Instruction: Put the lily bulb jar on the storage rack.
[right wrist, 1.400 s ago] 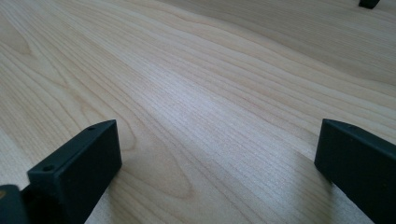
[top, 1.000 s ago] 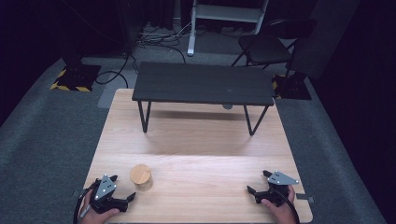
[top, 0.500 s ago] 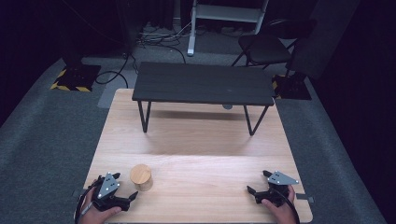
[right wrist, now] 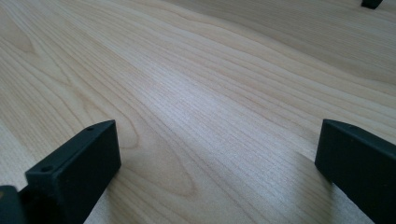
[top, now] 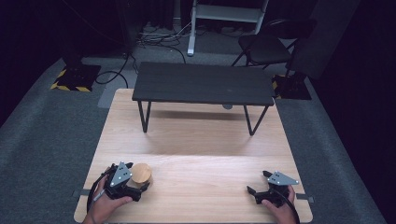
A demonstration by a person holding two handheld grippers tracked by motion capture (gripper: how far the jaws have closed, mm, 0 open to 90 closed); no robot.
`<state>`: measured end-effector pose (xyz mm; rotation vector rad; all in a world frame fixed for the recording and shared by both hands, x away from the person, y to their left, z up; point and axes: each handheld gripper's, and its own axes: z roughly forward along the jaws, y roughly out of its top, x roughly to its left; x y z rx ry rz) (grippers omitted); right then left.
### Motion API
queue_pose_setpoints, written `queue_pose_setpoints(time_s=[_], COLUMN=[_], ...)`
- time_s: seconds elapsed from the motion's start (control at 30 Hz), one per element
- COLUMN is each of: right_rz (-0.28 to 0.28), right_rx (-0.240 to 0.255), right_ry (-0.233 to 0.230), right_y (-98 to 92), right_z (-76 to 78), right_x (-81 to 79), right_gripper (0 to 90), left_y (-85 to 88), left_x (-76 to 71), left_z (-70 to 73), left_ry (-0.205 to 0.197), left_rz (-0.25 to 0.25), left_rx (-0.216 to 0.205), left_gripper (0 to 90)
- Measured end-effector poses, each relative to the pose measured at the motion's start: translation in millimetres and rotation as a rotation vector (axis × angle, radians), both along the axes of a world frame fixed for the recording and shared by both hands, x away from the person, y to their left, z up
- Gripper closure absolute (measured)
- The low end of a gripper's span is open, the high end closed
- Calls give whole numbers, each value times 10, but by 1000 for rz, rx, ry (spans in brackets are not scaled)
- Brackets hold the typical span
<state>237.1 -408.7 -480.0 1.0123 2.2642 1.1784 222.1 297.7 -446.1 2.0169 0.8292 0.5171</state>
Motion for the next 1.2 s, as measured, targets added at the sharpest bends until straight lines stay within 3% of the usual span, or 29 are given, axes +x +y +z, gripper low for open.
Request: queue_pose_setpoints(time_s=[0.17, 0.47, 0.77, 0.9, 1.03, 1.2], right_rz=[2, 4, 4, 4, 6, 6], right_rx=[0, 0, 0, 0, 0, 0], right_ry=[0, 0, 0, 0, 0, 0], right_y=[-1, -3, -3, -4, -6, -6], right_z=[0, 0, -1, 0, 0, 0], right_x=[1, 3, 3, 3, 5, 5], right_gripper=[0, 0, 0, 0, 0, 0], left_y=[-54, -76, -87, -117, -108, -177], left_x=[92, 144, 172, 210, 247, 350], left_z=[10, -48, -44, 15, 69, 304], left_ry=[4, -8, 3, 17, 15, 10], left_rz=[-12, -29, -8, -11, -10, -14], left_rx=[-7, -26, -37, -18, -56, -54], left_gripper=[42, 248, 256, 256, 256, 256])
